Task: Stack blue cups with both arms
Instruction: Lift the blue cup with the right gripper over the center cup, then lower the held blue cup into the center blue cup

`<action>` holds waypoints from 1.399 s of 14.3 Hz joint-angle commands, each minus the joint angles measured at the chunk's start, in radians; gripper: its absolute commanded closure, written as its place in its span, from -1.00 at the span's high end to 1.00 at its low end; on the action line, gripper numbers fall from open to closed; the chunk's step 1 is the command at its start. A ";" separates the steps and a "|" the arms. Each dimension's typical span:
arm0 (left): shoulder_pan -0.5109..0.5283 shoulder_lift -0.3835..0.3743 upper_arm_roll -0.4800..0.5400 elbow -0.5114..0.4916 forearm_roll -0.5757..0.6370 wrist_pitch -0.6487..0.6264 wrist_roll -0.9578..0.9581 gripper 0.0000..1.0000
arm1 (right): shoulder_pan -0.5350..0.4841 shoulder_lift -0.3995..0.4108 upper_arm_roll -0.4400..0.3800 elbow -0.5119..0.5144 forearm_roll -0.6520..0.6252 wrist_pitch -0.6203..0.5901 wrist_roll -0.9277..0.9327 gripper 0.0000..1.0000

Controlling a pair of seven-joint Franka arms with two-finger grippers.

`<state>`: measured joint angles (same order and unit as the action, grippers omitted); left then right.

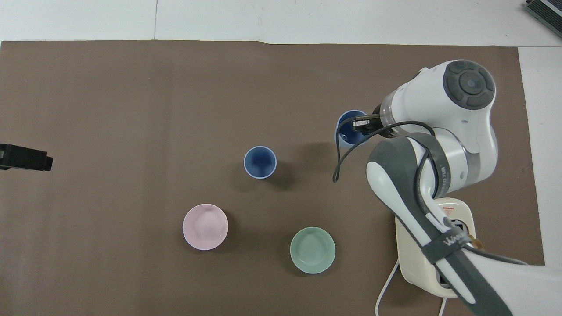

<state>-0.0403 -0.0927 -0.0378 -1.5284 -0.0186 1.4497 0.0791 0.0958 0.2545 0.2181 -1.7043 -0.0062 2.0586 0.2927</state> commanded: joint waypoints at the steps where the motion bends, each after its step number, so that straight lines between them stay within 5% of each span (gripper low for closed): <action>1: 0.014 -0.007 -0.007 0.004 0.006 -0.020 0.011 1.00 | 0.065 0.009 0.001 0.077 0.014 -0.061 0.086 -1.00; 7: 0.014 -0.007 -0.007 0.004 0.006 -0.020 0.011 1.00 | 0.206 0.011 0.001 0.106 0.011 -0.071 0.330 -1.00; 20: 0.014 -0.007 -0.008 0.004 0.006 -0.020 0.011 1.00 | 0.295 0.069 0.004 0.143 0.032 -0.018 0.361 -1.00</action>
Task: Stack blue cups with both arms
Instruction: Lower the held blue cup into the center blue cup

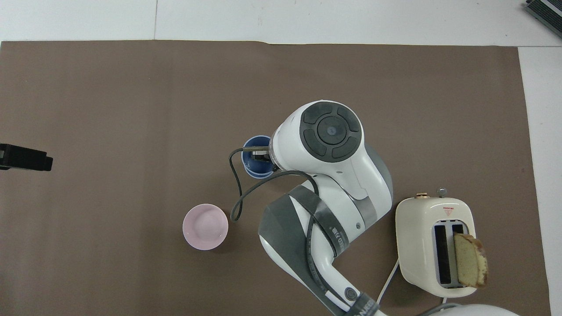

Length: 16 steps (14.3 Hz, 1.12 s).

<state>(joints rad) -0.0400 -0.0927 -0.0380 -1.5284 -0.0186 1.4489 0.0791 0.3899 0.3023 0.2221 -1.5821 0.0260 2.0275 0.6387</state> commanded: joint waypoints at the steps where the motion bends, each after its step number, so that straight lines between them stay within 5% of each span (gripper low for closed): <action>1: 0.014 -0.007 -0.008 0.004 0.006 -0.019 0.011 1.00 | -0.003 0.024 0.000 0.021 0.000 0.013 0.015 -1.00; 16: 0.014 -0.007 -0.008 0.004 0.006 -0.019 0.011 1.00 | -0.010 0.074 -0.001 -0.007 -0.014 0.082 0.006 -1.00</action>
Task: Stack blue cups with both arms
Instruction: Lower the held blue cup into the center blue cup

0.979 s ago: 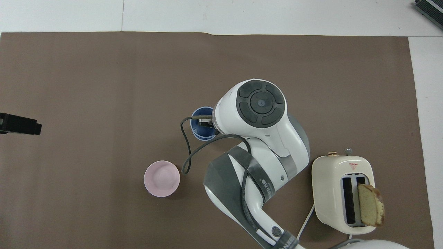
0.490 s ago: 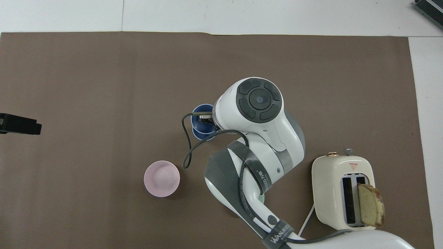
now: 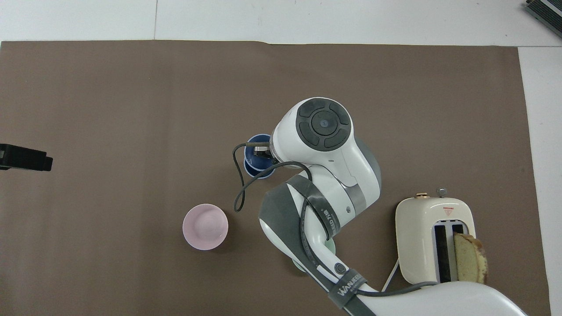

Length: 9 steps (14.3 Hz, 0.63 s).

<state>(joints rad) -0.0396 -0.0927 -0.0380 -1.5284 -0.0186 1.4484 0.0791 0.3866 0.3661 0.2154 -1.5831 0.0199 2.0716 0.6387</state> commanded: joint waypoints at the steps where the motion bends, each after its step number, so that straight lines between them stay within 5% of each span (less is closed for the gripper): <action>1: 0.014 -0.007 -0.007 0.004 0.006 -0.019 0.011 1.00 | -0.002 0.020 0.006 -0.006 -0.008 0.042 0.009 -1.00; 6: 0.014 -0.007 -0.008 0.004 0.006 -0.019 0.011 1.00 | 0.003 0.031 0.006 -0.009 -0.011 0.051 0.012 -1.00; 7: 0.014 -0.007 -0.008 0.004 0.006 -0.019 0.013 1.00 | 0.002 0.031 0.006 -0.017 -0.009 0.051 0.013 -0.63; 8: 0.014 -0.007 -0.007 0.004 0.006 -0.019 0.011 1.00 | 0.001 0.031 0.006 -0.018 -0.009 0.050 0.012 0.10; 9: 0.014 -0.007 -0.008 0.004 0.006 -0.019 0.011 1.00 | 0.000 0.031 0.006 -0.020 -0.008 0.050 0.013 0.59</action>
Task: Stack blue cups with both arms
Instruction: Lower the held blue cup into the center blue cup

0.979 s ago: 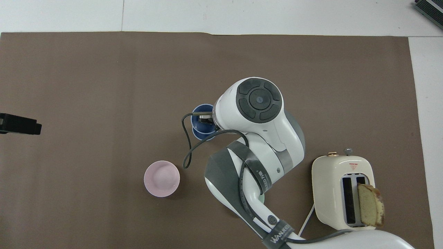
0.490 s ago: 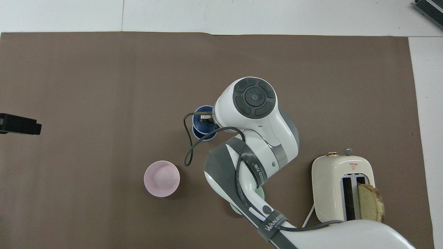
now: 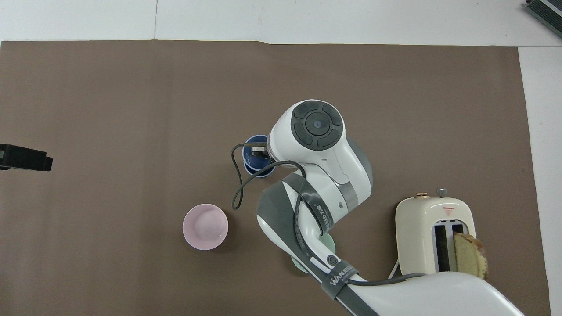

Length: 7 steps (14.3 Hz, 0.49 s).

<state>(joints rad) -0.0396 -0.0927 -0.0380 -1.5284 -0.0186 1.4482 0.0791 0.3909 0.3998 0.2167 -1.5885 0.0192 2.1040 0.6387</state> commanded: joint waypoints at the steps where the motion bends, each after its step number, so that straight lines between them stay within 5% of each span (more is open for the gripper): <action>1: 0.012 -0.007 -0.008 0.004 0.006 -0.018 0.011 1.00 | -0.004 -0.003 0.004 -0.015 -0.007 0.019 0.015 0.95; 7: 0.013 -0.007 -0.007 0.004 0.006 -0.018 0.011 1.00 | -0.024 -0.009 0.001 0.001 -0.037 0.005 -0.001 1.00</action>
<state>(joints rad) -0.0395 -0.0927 -0.0380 -1.5284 -0.0186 1.4479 0.0791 0.3881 0.4008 0.2145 -1.5899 0.0089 2.1040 0.6387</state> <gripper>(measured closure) 0.000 0.070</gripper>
